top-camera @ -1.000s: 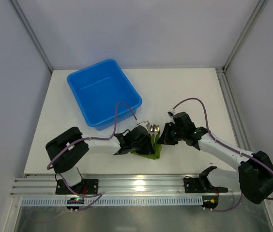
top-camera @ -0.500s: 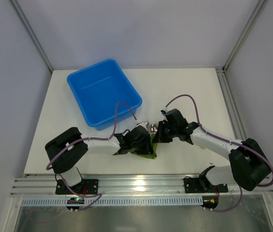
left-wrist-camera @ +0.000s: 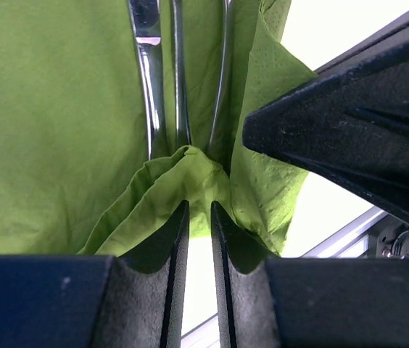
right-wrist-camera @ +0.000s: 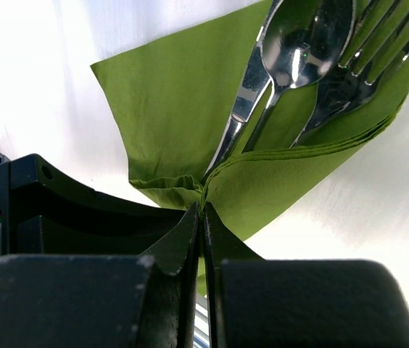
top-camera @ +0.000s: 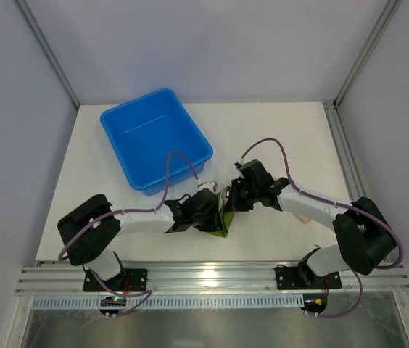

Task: Place the utensils on the paper napkin and roll it up
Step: Roll the napkin at the center of the board.

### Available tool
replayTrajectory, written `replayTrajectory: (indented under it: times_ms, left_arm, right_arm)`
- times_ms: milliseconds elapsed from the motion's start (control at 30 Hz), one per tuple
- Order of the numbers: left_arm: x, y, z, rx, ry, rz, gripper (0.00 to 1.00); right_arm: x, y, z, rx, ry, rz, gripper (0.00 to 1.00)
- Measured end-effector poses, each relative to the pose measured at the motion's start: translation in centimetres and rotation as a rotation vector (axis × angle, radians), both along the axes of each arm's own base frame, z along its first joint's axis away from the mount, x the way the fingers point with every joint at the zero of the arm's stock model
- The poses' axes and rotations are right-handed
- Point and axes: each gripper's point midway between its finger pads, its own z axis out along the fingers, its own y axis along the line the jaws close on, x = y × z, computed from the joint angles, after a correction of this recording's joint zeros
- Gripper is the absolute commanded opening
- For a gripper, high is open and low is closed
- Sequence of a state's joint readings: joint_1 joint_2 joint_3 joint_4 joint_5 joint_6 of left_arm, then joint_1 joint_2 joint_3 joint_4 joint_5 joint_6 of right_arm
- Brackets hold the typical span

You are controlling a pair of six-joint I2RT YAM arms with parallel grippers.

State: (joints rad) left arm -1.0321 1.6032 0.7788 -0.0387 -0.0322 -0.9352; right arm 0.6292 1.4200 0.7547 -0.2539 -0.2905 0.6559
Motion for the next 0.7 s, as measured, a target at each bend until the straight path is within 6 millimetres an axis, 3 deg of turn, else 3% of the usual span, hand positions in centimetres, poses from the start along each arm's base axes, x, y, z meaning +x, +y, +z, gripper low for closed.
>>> replayTrajectory:
  times_ms: [700]
  left_arm:
    - [0.3,2.5,-0.2,0.083,-0.049,0.030,0.20]
  right_arm:
    - [0.2,1.8,-0.4,-0.019,0.013,0.039,0.06]
